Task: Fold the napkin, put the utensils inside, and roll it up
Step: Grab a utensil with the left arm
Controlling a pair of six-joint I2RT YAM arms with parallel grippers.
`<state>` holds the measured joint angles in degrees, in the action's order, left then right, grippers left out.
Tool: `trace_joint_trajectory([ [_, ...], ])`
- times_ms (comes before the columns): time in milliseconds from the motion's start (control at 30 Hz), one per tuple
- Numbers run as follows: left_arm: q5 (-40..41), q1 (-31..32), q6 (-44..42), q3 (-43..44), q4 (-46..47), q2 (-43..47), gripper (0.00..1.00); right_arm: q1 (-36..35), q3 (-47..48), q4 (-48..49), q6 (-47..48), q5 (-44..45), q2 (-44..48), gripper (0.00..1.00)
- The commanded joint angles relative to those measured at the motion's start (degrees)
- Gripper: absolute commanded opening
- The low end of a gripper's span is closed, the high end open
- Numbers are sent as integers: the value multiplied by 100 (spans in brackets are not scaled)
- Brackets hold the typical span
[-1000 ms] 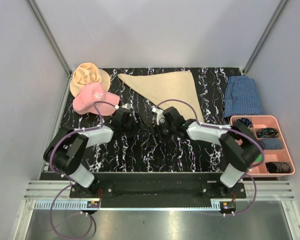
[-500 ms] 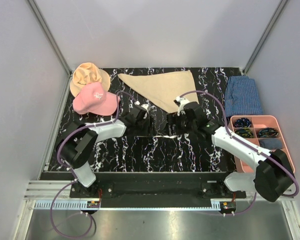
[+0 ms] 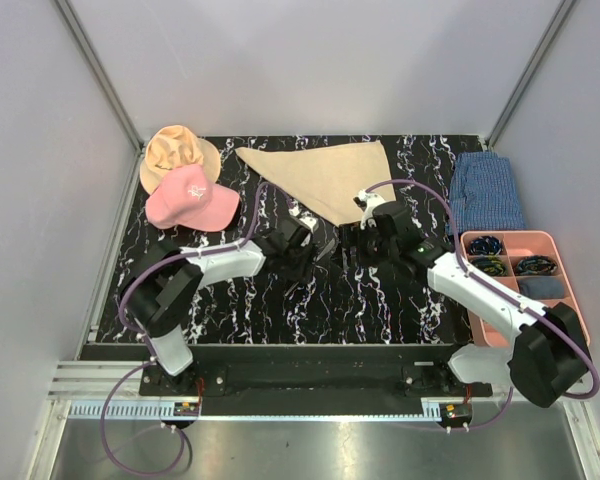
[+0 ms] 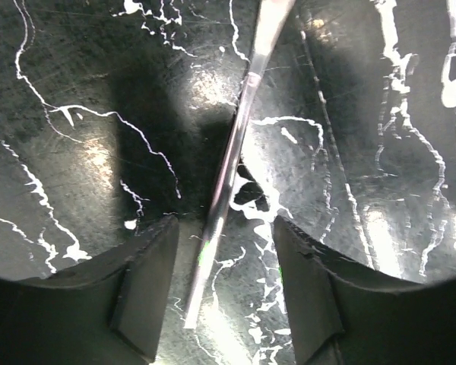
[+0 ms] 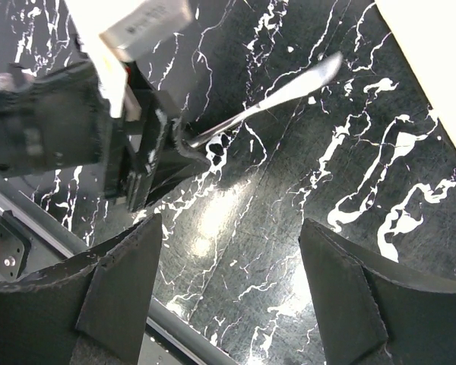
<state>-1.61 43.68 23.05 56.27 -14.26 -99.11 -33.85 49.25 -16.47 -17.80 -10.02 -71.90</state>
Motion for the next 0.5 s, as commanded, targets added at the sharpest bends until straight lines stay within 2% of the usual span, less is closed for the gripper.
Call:
trace_joint_trajectory([
  [0,626,88,-178,261,-595,-371,50,27,119,-5,58,-52,281,81],
  [200,1118,255,-73,429,-903,-671,45,36,119,3,66,-53,457,82],
  [367,1268,439,182,472,-999,-864,34,45,119,3,75,-44,396,82],
  [467,1312,580,411,473,-1061,-978,33,45,119,3,102,-44,352,82],
])
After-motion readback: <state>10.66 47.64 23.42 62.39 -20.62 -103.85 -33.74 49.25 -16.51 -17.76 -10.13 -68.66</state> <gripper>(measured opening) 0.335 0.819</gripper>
